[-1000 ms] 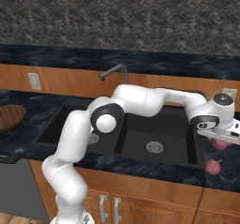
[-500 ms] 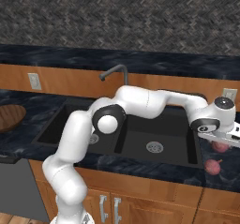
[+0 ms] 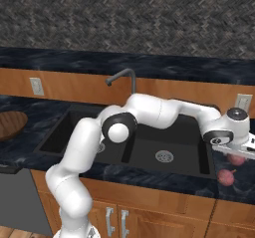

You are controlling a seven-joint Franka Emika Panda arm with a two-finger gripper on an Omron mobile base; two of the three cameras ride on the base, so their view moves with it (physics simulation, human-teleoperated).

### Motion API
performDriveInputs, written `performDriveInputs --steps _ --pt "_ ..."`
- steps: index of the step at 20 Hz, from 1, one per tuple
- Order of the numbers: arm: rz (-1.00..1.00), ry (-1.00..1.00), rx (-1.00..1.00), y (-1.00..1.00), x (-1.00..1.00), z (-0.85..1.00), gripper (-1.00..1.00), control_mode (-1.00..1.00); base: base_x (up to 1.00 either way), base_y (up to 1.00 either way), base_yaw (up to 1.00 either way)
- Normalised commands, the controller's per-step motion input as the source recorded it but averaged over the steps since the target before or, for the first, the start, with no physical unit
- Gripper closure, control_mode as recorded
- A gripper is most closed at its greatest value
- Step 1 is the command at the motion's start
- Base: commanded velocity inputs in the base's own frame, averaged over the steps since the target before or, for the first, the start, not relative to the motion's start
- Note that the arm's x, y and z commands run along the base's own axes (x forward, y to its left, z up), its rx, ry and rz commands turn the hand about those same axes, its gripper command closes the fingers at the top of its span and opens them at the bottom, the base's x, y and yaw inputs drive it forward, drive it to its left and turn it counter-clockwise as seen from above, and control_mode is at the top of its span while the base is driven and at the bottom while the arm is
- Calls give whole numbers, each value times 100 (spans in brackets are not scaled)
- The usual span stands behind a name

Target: Remove the onion and onion from the sink. Then move the bowl and cup from the counter to the sink for washing.

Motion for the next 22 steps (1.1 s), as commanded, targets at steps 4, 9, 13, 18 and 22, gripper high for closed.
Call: performDriveInputs --steps 4,9,13,18,22 --pt "0 1 0 -3 1 -11 100 -100 0 0 0" --pt "0 5 0 -2 6 -9 100 -100 0 0 0" --pt "0 9 0 0 12 -6 100 -100 0 0 0" --pt "0 9 0 -3 12 -7 100 -100 0 0 0" --pt "0 11 0 -9 11 -11 100 -100 0 0 0"
